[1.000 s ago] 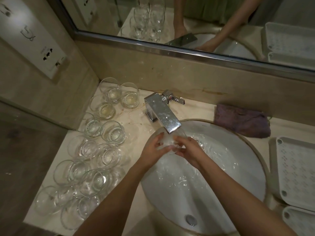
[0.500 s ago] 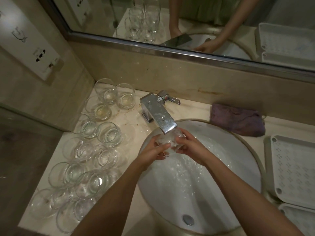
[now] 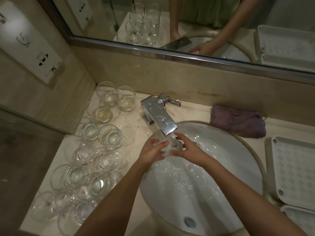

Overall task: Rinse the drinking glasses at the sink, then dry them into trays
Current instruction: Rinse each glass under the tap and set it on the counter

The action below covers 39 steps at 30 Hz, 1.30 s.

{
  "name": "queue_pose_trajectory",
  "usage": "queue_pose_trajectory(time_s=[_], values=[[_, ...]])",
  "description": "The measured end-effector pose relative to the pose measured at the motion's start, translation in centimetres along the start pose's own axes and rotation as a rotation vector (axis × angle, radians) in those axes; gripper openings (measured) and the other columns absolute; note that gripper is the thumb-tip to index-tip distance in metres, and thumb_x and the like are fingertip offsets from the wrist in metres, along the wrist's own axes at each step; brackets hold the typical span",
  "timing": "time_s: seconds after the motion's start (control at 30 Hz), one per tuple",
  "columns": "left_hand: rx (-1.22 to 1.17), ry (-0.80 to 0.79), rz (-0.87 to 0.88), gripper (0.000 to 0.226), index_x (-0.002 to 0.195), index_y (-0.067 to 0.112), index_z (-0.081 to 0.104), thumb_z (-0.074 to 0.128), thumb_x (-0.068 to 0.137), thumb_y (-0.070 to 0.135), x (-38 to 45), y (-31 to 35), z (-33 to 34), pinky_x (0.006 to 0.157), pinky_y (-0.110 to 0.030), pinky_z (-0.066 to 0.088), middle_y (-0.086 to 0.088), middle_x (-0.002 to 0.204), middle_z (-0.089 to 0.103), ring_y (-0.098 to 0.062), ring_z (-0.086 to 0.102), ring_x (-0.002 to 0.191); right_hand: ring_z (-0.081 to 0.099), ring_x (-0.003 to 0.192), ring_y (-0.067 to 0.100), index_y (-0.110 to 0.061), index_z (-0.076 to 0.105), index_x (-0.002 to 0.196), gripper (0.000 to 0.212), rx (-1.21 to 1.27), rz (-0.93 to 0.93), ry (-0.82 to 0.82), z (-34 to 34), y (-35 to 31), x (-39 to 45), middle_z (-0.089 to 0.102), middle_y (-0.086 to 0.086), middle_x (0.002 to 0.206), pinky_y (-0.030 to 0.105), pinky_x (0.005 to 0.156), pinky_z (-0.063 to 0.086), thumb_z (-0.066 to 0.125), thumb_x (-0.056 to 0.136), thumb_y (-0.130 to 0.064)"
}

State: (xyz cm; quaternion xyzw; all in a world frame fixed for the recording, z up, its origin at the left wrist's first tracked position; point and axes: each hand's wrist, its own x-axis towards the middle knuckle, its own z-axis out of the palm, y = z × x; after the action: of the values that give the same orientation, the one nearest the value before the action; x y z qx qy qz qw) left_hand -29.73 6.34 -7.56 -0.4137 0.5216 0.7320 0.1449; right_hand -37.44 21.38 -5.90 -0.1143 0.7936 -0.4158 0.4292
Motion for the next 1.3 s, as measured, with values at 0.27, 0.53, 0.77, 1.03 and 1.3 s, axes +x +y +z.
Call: queue_pose_trajectory(time_s=[0.27,0.53,0.77,1.03,1.3], values=[[0.120,-0.137,0.071,0.065,0.136,0.010,0.040,0.074,0.081,0.004,-0.3,0.8,-0.8,0.082,-0.034,0.057,-0.015,0.122,0.054,-0.022,0.063,0.097,0.054,0.109,0.020,-0.027,0.033,0.142,0.087,-0.340,-0.098,0.018,0.7,-0.9,0.7,0.050,0.003,0.127,0.028,0.080,0.048,0.083,0.071,-0.034],[0.287,-0.161,0.215,0.053,0.129,0.007,0.055,0.070,0.080,-0.006,-1.0,1.2,-1.7,0.074,-0.013,0.052,0.005,0.109,0.066,-0.004,0.068,0.081,0.060,0.094,0.015,-0.035,0.039,0.126,0.073,0.307,0.010,0.025,1.8,0.8,0.0,0.051,0.006,0.116,0.026,0.076,0.056,0.080,0.073,-0.004],[0.227,-0.117,0.253,0.056,0.130,0.006,0.056,0.070,0.077,-0.008,-1.0,0.7,-2.7,0.079,-0.019,0.053,-0.007,0.120,0.065,-0.013,0.067,0.094,0.056,0.087,0.014,-0.031,0.032,0.119,0.071,0.124,-0.029,0.009,1.9,-0.8,0.8,0.050,0.000,0.104,0.036,0.080,0.053,0.080,0.073,-0.008],[0.366,-0.184,0.297,0.056,0.125,0.015,0.060,0.075,0.075,-0.006,-0.6,1.8,-2.3,0.092,-0.019,0.050,0.000,0.125,0.063,-0.008,0.064,0.106,0.057,0.087,0.003,-0.024,0.036,0.124,0.072,0.276,-0.044,0.106,2.4,-0.2,-0.2,0.053,-0.005,0.106,0.018,0.073,0.051,0.081,0.072,-0.002],[0.181,-0.105,0.279,0.061,0.125,0.012,0.055,0.072,0.073,-0.013,-1.4,0.3,-2.1,0.078,-0.017,0.053,-0.005,0.125,0.061,-0.009,0.065,0.102,0.056,0.090,0.011,-0.030,0.036,0.126,0.076,0.016,-0.106,0.097,1.6,-1.0,0.0,0.054,-0.006,0.106,0.012,0.064,0.045,0.084,0.069,-0.014]])
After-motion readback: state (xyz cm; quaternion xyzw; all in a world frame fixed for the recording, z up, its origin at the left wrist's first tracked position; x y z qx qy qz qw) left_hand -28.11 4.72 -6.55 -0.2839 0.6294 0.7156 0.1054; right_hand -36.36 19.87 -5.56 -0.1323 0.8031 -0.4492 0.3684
